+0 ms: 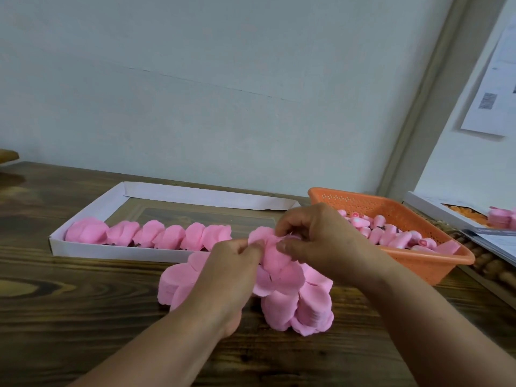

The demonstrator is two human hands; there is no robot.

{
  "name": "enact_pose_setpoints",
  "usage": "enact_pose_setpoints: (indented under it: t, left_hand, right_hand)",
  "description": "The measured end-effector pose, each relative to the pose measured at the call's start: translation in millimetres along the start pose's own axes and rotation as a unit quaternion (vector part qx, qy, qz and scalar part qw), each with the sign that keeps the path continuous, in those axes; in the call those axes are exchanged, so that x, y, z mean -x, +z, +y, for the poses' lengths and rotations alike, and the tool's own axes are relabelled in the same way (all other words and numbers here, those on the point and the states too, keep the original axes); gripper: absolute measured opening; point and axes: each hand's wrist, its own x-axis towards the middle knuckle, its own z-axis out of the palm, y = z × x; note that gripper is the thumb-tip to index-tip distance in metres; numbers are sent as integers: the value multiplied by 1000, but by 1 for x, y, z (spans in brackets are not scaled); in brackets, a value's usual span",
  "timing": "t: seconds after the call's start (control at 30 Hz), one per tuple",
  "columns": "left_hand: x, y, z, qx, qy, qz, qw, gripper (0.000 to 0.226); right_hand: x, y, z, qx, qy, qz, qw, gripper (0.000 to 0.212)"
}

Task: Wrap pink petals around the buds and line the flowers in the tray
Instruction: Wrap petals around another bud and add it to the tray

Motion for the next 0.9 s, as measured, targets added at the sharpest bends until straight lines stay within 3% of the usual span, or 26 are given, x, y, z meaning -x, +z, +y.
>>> enact_pose_setpoints:
  t: [0.27, 0.43, 0.67, 0.8, 0.9]
  left_hand:
    - [2, 1, -2, -25, 53, -61, 996, 33]
    - [2, 0, -7, -33, 74, -86, 993, 10]
    - [-3, -3, -7, -19, 17, -68, 997, 12]
    - [-4, -6, -5, 12, -7, -86, 996, 9]
    - [-2, -9, -1, 46, -33, -130, 990, 12]
  right_hand:
    - [-7, -4, -3, 21, 24, -11, 999, 18]
    - [-7, 3, -3, -22, 70, 8, 997, 22]
    - [0, -1, 1, -118, 115, -67, 984, 20]
    - [3, -3, 6, -112, 91, -59, 988, 26]
    - [7, -5, 5, -88, 26, -41, 995, 25]
